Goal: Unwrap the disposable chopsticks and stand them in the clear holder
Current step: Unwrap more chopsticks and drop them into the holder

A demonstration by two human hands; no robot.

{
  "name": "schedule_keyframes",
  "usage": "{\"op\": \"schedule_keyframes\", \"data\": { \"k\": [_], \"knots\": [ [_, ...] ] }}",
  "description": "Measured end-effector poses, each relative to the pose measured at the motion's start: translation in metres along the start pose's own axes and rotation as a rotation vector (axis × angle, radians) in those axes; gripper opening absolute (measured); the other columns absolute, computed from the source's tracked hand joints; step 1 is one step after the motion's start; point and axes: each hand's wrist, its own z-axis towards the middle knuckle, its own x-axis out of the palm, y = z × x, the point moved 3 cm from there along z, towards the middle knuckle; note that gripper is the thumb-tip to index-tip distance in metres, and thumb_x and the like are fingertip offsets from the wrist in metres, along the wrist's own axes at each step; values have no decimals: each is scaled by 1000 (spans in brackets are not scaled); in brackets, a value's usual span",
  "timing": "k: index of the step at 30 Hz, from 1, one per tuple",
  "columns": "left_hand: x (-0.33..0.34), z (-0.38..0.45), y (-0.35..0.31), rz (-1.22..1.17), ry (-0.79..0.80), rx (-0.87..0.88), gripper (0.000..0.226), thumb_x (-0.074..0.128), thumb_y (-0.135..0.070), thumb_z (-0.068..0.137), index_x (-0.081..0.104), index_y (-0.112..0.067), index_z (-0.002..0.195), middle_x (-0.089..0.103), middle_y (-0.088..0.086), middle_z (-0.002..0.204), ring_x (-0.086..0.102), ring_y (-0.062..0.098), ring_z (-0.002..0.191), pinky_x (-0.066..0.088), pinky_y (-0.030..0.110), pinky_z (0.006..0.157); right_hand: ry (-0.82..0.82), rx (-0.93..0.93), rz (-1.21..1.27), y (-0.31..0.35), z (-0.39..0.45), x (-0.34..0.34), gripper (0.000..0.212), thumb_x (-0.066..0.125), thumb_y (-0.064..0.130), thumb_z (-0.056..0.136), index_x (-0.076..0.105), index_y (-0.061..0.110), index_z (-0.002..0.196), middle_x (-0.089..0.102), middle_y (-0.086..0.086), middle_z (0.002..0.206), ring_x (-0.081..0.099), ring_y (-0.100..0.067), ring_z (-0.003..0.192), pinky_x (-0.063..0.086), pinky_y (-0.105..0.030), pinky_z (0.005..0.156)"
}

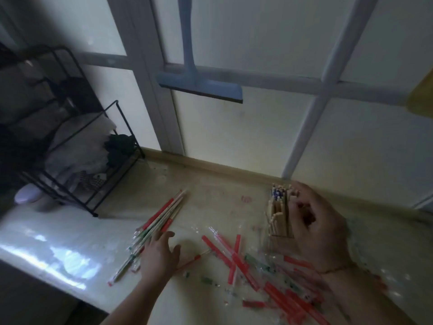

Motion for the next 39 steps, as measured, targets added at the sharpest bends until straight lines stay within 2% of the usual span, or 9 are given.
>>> {"op": "schedule_keyframes", "data": {
  "k": [4,12,20,23,26,28,31,36,39],
  "knots": [
    [-13,3,39,178,39,-16,37,71,-31,79,68,-22,115,64,4,121,61,30,104,54,38,77,84,-245,193,55,6,35,23,56,18,91,62,13,113,63,-1,73,51,-5,56,50,-24,52],
    [-25,20,51,315,171,16,26,44,-27,95,55,-24,118,61,0,121,61,24,104,47,33,78,512,-146,142,94,-19,164,30,52,34,84,64,31,111,62,13,78,52,-5,56,48,-20,52],
    [-32,46,41,502,283,69,32,41,-11,96,61,-20,120,69,2,113,67,24,104,51,31,78,922,-7,3,93,-42,231,34,49,40,86,65,34,116,67,13,97,63,-14,91,49,-27,81],
    [-38,48,43,391,304,32,27,46,-17,92,63,-18,112,69,4,108,67,26,99,49,30,73,952,62,-53,93,-43,237,29,54,38,91,62,36,119,64,16,98,59,-8,89,47,-25,81],
    [-49,38,49,148,282,13,16,52,-26,85,64,-17,90,68,2,89,66,23,81,52,29,66,939,300,-5,84,-44,236,22,58,41,91,67,30,107,64,14,86,59,-6,77,50,-25,75],
    [-54,28,49,-151,328,24,14,56,-27,81,68,-20,83,69,-5,77,64,12,70,55,31,68,912,599,200,77,-41,232,28,60,43,91,72,17,88,68,5,73,60,-10,64,53,-31,67],
    [-64,4,32,-589,520,40,14,56,-25,75,70,-24,77,65,-8,67,57,6,59,52,31,64,806,928,563,74,-25,215,37,56,42,92,70,8,91,72,-12,81,64,-20,64,48,-31,51],
    [-72,-22,-20,-902,623,107,16,63,-10,87,70,-20,77,63,0,64,60,14,60,56,33,63,639,894,737,78,12,159,18,58,11,94,71,0,86,73,-19,80,70,-22,65,55,-29,46],
    [-73,-38,-58,-1037,591,155,8,68,-25,84,70,-24,77,65,1,69,64,17,63,54,31,61,499,865,709,75,25,121,18,59,11,93,72,6,81,74,-14,75,71,-25,65,54,-29,48]
  ]
}}
